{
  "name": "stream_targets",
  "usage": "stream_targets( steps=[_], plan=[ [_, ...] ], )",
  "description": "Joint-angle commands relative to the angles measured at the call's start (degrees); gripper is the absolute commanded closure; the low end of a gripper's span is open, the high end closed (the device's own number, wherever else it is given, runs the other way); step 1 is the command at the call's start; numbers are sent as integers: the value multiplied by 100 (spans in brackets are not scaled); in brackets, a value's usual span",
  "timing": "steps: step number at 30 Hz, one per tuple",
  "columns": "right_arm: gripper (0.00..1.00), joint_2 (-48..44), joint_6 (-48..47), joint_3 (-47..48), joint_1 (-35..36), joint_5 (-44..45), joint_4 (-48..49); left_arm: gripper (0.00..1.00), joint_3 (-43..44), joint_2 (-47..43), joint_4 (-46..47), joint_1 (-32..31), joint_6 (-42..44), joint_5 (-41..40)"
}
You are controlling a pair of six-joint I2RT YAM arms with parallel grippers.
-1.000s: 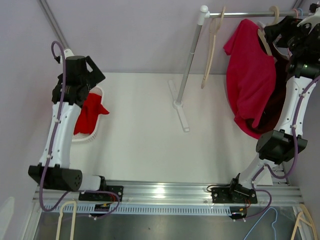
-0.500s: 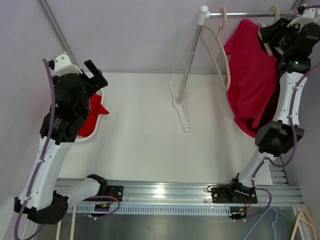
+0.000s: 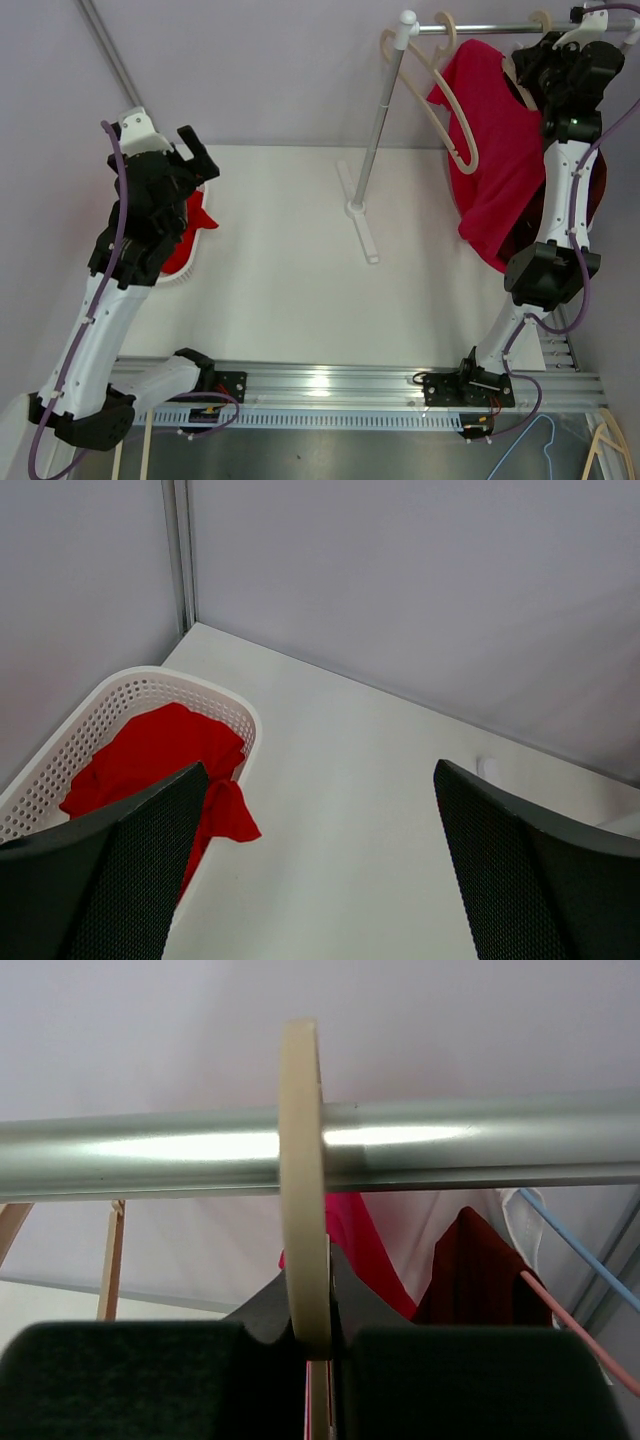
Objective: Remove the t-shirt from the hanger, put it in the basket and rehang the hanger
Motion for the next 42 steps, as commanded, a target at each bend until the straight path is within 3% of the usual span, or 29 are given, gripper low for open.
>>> stream_targets(
  steps=[1,15,21,30,33,36,42],
  plan=[
    [97,-44,-92,170,53,254,309,1,-97,-187,307,-68,203,-63],
    [100,-623,-302,232,299,447,125,1,-299,-459,694,-525,774,-247],
    [100,-1151,-347,-462,334,553,379,0,-431,-618,817,-648,845,-265],
    [100,-1494,-338,-859,334,553,608,0,-510,-758,940,-824,986,-353],
    [100,-1520,-285,-718,343,675,267,1,-519,-723,844,-903,933,-248],
    [100,-1704,-67,-805,378,1166,-252,1,-719,-706,931,-1236,1099,-334],
    [100,-2599,312,-1675,694,2912,-736,0,-941,-346,1862,-2861,2268,-1178]
  ],
)
